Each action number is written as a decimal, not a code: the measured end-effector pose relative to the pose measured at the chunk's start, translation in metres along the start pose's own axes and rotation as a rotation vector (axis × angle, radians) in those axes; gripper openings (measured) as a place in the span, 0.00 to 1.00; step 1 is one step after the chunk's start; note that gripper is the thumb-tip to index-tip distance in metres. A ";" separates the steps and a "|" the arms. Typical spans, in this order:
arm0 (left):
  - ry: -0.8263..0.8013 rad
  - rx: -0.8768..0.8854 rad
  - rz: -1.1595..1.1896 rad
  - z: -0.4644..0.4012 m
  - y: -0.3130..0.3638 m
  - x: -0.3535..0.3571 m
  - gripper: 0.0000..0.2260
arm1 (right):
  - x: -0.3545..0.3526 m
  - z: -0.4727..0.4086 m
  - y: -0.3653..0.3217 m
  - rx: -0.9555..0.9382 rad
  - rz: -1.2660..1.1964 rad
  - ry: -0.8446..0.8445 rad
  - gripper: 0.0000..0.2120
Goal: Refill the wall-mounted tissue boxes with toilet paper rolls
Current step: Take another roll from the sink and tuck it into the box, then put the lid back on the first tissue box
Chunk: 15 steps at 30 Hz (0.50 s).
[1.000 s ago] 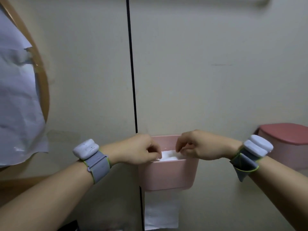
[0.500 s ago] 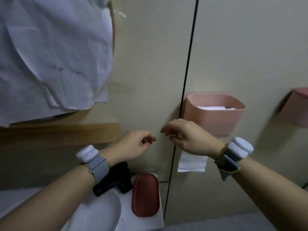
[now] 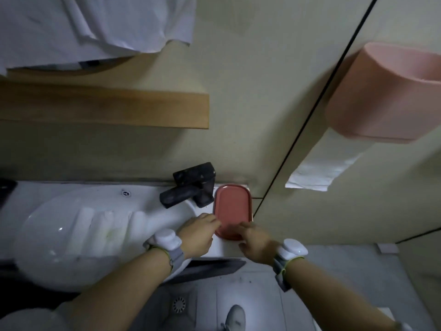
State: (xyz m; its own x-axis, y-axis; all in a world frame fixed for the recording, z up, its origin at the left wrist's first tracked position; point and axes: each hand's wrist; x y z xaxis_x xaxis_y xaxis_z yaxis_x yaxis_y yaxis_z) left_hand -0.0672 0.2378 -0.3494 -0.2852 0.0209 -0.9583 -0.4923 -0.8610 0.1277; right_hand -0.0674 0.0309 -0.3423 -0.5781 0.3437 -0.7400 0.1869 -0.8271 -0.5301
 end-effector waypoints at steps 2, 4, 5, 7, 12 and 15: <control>0.002 0.045 -0.071 -0.001 0.000 0.017 0.16 | 0.013 -0.001 0.008 -0.014 0.107 -0.007 0.29; 0.040 0.082 -0.080 -0.004 0.002 0.033 0.15 | 0.024 -0.001 0.013 -0.036 0.213 0.008 0.27; 0.065 0.091 -0.070 -0.005 0.003 0.041 0.14 | 0.029 -0.001 0.016 -0.050 0.253 0.015 0.25; 0.126 0.093 -0.065 -0.006 0.005 0.054 0.13 | 0.040 0.000 0.023 -0.094 0.300 0.045 0.24; 0.251 0.134 -0.155 -0.009 0.013 0.058 0.12 | 0.052 0.001 0.033 -0.116 0.340 0.098 0.22; 0.266 0.195 -0.217 -0.009 0.017 0.053 0.15 | 0.051 0.005 0.032 -0.107 0.320 0.133 0.21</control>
State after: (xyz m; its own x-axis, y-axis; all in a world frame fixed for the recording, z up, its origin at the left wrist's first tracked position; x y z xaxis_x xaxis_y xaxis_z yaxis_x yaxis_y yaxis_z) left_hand -0.0829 0.2199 -0.4000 0.0533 0.0373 -0.9979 -0.6718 -0.7380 -0.0635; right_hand -0.0947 0.0196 -0.3953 -0.3702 0.1352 -0.9191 0.4278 -0.8534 -0.2979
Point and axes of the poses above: each hand's wrist, its own z-axis away from the middle knuckle, its own x-axis out of the palm, y = z × x, and after that the axes turned 11 degrees about -z, right-handed
